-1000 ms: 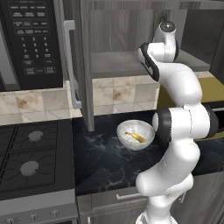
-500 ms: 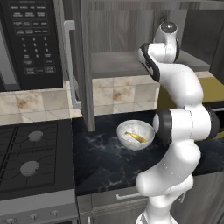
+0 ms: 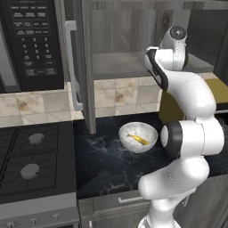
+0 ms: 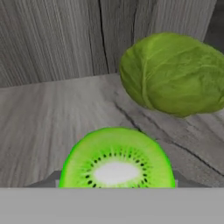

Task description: Open the cabinet. Pick the banana and kiwi from the cabinet and place them into the bowl. Then close the cabinet.

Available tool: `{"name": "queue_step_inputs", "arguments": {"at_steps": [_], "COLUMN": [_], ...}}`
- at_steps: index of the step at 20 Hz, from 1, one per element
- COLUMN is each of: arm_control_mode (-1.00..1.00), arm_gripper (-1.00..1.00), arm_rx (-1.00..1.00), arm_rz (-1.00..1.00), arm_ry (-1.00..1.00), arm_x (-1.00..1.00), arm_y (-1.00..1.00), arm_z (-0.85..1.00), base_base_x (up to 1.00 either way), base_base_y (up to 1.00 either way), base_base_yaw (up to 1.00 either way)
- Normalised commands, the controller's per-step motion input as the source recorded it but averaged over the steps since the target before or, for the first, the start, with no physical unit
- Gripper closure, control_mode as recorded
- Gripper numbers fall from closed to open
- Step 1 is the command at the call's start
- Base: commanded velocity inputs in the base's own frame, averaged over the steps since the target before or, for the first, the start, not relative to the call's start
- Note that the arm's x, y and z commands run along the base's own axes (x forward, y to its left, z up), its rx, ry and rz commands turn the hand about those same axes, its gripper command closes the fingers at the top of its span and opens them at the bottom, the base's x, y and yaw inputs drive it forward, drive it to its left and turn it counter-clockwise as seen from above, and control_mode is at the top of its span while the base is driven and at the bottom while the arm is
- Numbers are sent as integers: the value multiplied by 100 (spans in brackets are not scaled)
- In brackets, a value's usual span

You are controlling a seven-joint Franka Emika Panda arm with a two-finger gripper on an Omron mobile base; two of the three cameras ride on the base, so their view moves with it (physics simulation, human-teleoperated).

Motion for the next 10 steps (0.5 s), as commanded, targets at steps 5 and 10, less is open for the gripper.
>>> {"name": "queue_step_inputs", "arguments": {"at_steps": [5,10], "arm_control_mode": [-100,-100], "arm_gripper": [100,100], "arm_rx": [-1,-5], "arm_rz": [-1,-1], "arm_ry": [0,0], "arm_x": [-56,-53], "arm_y": [0,0], "arm_z": [7,27], "base_base_x": [0,0], "base_base_y": [0,0], "base_base_yaw": [0,0]}}
